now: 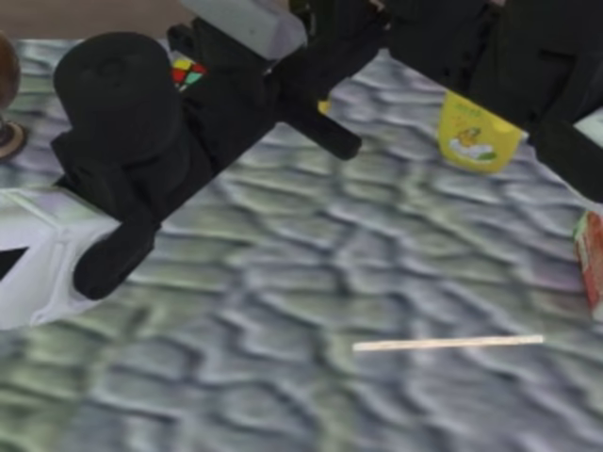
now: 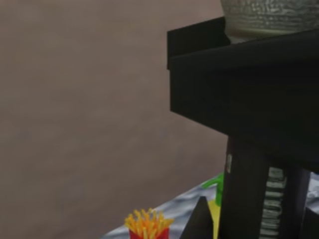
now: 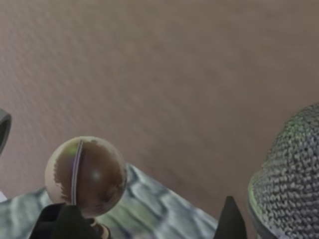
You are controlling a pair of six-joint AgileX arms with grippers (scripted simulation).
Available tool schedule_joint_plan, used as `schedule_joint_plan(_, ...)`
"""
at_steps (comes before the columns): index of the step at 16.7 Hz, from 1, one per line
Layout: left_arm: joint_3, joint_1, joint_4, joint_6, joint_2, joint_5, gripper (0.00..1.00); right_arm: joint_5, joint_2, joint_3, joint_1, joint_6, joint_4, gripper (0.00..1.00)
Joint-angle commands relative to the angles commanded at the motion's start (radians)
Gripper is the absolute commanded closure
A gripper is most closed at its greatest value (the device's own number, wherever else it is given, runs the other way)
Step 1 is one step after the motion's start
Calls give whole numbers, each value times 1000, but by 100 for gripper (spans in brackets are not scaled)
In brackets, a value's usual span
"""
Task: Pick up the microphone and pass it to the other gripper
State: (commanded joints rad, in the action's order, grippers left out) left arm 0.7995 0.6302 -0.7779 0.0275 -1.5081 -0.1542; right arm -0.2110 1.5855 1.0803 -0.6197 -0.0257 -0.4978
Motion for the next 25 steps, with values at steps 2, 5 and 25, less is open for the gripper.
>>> schedule_joint_plan(2, 0, 0, 0, 0, 0, 0, 100, 0, 0, 0, 0, 0, 0, 100)
schedule_joint_plan(5, 0, 0, 0, 0, 0, 0, 100, 0, 0, 0, 0, 0, 0, 100)
schedule_joint_plan(25, 0, 0, 0, 0, 0, 0, 0, 0, 0, 0, 0, 0, 0, 100)
